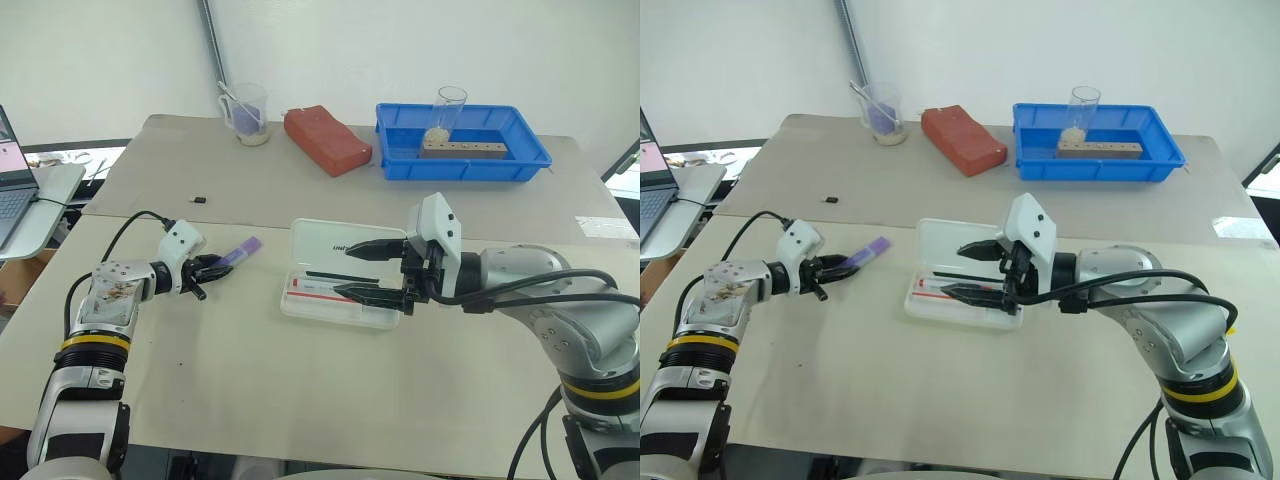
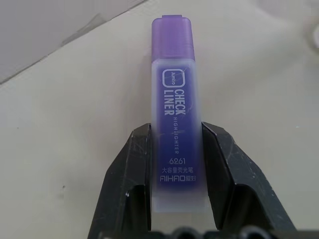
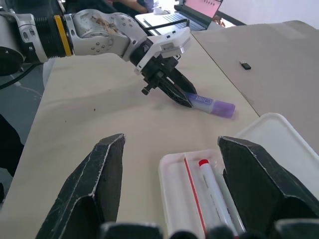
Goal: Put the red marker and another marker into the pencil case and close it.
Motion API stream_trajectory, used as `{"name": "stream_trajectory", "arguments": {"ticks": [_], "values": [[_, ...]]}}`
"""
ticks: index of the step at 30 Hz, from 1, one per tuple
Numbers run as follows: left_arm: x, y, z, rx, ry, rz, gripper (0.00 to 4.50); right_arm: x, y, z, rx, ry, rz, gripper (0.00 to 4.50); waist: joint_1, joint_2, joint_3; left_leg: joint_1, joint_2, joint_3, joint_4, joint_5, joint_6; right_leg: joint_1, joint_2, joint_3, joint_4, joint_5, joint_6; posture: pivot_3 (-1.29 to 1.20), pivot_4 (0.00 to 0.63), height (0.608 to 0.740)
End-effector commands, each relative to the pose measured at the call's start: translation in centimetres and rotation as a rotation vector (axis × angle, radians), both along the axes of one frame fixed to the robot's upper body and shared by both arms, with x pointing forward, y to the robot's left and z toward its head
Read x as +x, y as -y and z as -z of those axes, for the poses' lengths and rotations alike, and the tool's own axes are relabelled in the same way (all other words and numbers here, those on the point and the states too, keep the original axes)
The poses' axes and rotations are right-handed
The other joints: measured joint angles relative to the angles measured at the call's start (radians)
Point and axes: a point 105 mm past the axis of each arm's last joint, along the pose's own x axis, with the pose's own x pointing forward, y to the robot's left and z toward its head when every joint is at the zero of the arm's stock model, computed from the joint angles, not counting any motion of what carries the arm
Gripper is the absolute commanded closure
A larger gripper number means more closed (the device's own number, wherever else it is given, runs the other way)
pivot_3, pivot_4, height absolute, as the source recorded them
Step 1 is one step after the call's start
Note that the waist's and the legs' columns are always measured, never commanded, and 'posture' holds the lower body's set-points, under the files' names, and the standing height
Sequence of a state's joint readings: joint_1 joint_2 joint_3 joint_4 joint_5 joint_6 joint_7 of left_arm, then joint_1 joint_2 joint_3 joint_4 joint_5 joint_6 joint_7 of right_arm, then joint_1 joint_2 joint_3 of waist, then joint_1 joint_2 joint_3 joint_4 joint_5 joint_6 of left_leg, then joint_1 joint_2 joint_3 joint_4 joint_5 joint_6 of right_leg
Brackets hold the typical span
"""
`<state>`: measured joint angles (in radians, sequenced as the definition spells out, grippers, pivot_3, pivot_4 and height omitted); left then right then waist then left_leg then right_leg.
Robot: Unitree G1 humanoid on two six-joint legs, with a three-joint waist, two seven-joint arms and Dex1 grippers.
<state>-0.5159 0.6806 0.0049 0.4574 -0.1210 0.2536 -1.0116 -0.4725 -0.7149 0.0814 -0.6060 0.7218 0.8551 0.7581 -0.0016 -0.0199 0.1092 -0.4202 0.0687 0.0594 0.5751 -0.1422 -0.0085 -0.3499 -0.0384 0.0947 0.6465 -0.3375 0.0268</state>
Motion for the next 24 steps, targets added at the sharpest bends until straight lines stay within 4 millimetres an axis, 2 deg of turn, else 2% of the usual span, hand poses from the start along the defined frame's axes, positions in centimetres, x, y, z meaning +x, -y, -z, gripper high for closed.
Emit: {"name": "stream_trajectory", "arguments": {"ticks": [1,6,8,11,16,24], "values": [[-0.6,2.7,-5.4,0.074,0.179,0.220,3.59,-0.4,1.0,-0.6,-0.008,0.042,0.023,1.17,0.001,0.000,0.000,0.000,0.000,0.000,0.000,0.000,0.000,0.000,0.000,0.000,0.000,0.000,0.000,0.00,0.150,0.740],[-4.0,7.0,-7.8,0.158,0.208,0.551,3.59,-0.7,2.3,0.8,-0.053,0.017,0.065,1.17,0.001,0.001,-0.001,0.000,0.000,0.000,0.000,0.000,0.000,0.000,0.000,0.000,-0.001,0.000,0.000,0.00,0.150,0.740],[-5.2,8.8,-7.8,0.163,0.202,0.653,3.59,-0.5,2.7,1.2,-0.064,0.012,0.084,1.17,-0.002,0.002,-0.001,0.000,0.000,0.001,0.000,0.000,0.000,0.000,0.000,0.001,-0.001,0.000,0.000,0.00,0.150,0.740],[-5.7,11.2,-6.8,0.189,0.220,0.744,3.59,0.0,3.3,2.0,-0.074,0.008,0.128,1.17,-0.003,0.002,-0.001,0.001,-0.001,0.000,0.000,0.000,0.000,0.001,0.000,0.001,-0.001,0.000,0.000,0.00,0.150,0.740],[-6.4,13.1,-4.1,0.208,0.186,0.852,3.59,0.0,3.7,2.7,-0.082,0.004,0.162,1.17,-0.010,0.002,-0.001,0.000,0.000,-0.001,0.001,0.000,0.000,0.001,0.002,0.002,-0.001,0.000,0.000,0.00,0.150,0.740],[-5.6,13.4,-2.2,0.215,0.179,0.857,3.59,-1.0,3.1,2.7,-0.094,0.000,0.139,1.17,-0.010,0.002,-0.001,0.000,0.000,-0.001,0.002,0.000,0.000,0.001,0.002,0.002,-0.001,0.000,0.000,0.00,0.150,0.740]]}}
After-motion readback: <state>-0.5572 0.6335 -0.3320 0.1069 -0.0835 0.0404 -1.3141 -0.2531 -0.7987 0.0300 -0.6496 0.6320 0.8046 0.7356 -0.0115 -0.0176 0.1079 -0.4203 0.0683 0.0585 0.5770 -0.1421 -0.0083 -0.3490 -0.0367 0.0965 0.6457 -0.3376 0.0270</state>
